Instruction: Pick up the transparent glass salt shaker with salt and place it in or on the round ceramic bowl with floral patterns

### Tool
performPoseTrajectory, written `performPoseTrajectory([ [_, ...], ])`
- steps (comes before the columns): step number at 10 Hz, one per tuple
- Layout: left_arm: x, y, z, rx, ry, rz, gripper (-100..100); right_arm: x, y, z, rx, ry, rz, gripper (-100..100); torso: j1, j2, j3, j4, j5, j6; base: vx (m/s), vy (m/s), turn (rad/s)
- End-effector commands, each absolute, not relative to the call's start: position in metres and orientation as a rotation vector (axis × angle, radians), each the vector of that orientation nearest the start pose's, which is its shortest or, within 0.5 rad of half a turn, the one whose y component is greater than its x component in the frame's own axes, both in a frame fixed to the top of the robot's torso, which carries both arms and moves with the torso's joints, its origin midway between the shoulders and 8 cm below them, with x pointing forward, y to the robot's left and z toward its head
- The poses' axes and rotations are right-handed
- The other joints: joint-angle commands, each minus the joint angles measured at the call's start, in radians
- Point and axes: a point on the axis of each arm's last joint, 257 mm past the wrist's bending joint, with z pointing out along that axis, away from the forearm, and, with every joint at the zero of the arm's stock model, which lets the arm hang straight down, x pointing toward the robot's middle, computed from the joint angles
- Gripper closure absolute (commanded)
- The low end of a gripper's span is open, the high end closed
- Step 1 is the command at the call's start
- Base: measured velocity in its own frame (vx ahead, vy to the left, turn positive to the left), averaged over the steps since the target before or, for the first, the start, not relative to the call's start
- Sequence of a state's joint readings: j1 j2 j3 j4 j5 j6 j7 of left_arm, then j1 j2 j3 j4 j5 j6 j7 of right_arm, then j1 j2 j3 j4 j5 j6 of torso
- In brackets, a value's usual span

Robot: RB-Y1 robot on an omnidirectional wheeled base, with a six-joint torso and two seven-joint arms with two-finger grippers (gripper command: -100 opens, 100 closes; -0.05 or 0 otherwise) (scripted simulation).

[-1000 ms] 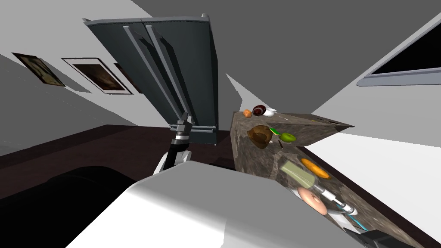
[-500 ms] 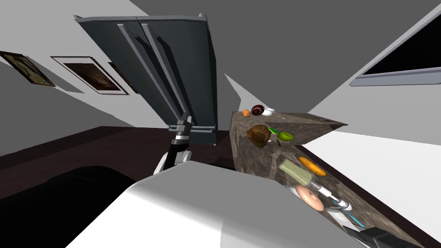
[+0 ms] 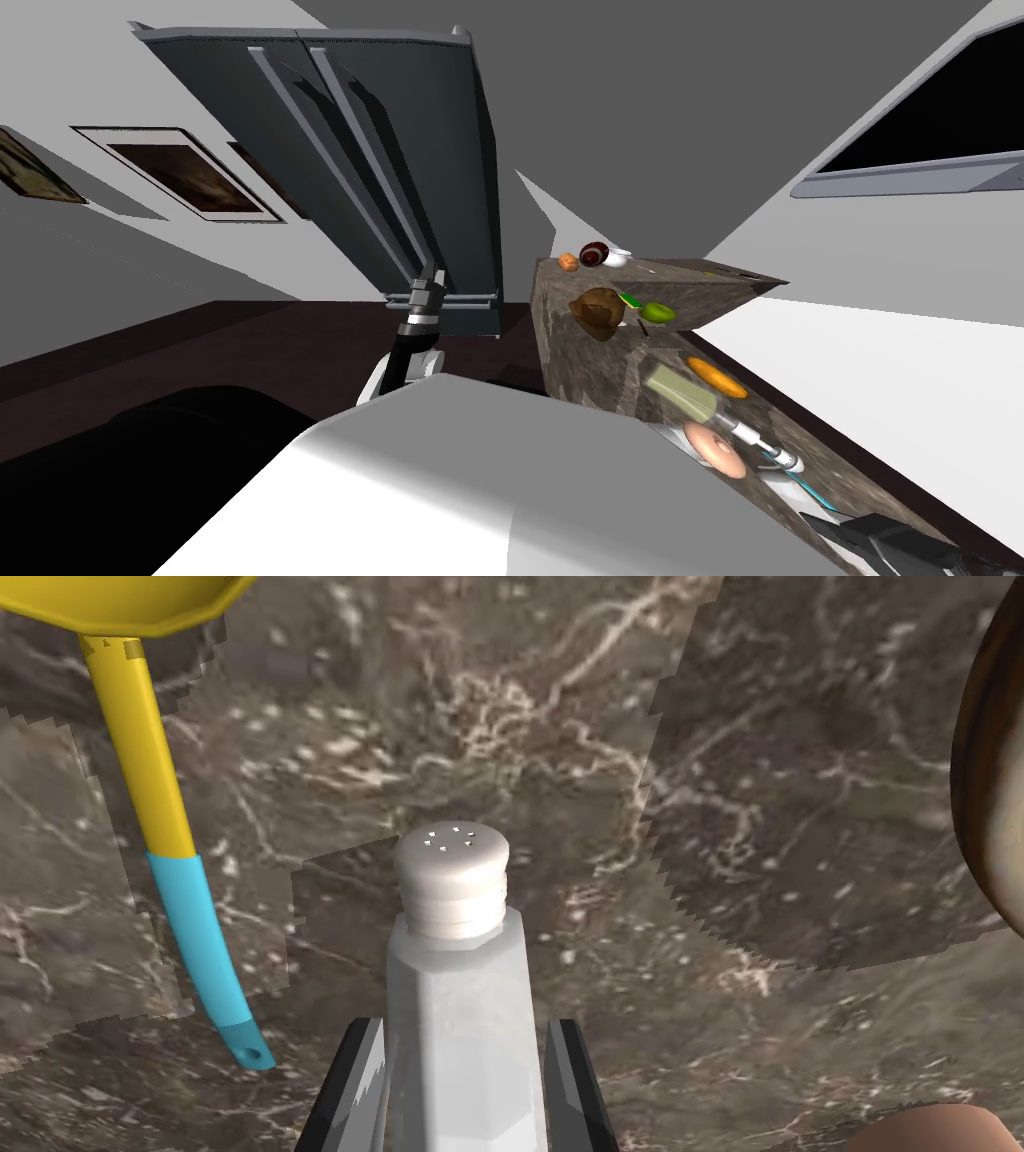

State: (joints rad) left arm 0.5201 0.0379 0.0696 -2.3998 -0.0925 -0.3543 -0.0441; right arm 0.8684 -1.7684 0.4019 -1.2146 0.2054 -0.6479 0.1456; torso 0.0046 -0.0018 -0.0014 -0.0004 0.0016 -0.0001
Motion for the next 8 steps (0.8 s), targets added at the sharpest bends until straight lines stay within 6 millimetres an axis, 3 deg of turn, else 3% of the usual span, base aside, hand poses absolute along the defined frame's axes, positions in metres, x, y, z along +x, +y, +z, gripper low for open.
performPoseTrajectory([
  [1,0.340,0.290,0.044,-0.584,0.726,-1.108,0,0.097,-0.683,-0.299,-0.392,2.900,-0.078,100,0.000,0.000,0.000,0.000,0.000,0.000,-0.069,0.142,-0.014],
  [3,0.340,0.290,0.044,-0.584,0.726,-1.108,0,0.108,-0.701,-0.281,-0.400,2.900,-0.143,100,0.006,0.002,0.002,0.001,0.003,-0.001,-0.088,0.121,0.099],
  [6,0.340,0.290,0.044,-0.584,0.726,-1.108,0,0.105,-0.709,-0.272,-0.445,2.932,-0.175,100,0.000,0.006,0.004,0.002,0.002,0.000,-0.125,0.028,0.106],
  [8,0.340,0.290,0.044,-0.584,0.726,-1.108,0,0.117,-0.707,-0.263,-0.501,2.935,-0.171,100,-0.001,0.010,0.006,0.003,0.001,0.000,-0.171,0.035,-0.025],
])
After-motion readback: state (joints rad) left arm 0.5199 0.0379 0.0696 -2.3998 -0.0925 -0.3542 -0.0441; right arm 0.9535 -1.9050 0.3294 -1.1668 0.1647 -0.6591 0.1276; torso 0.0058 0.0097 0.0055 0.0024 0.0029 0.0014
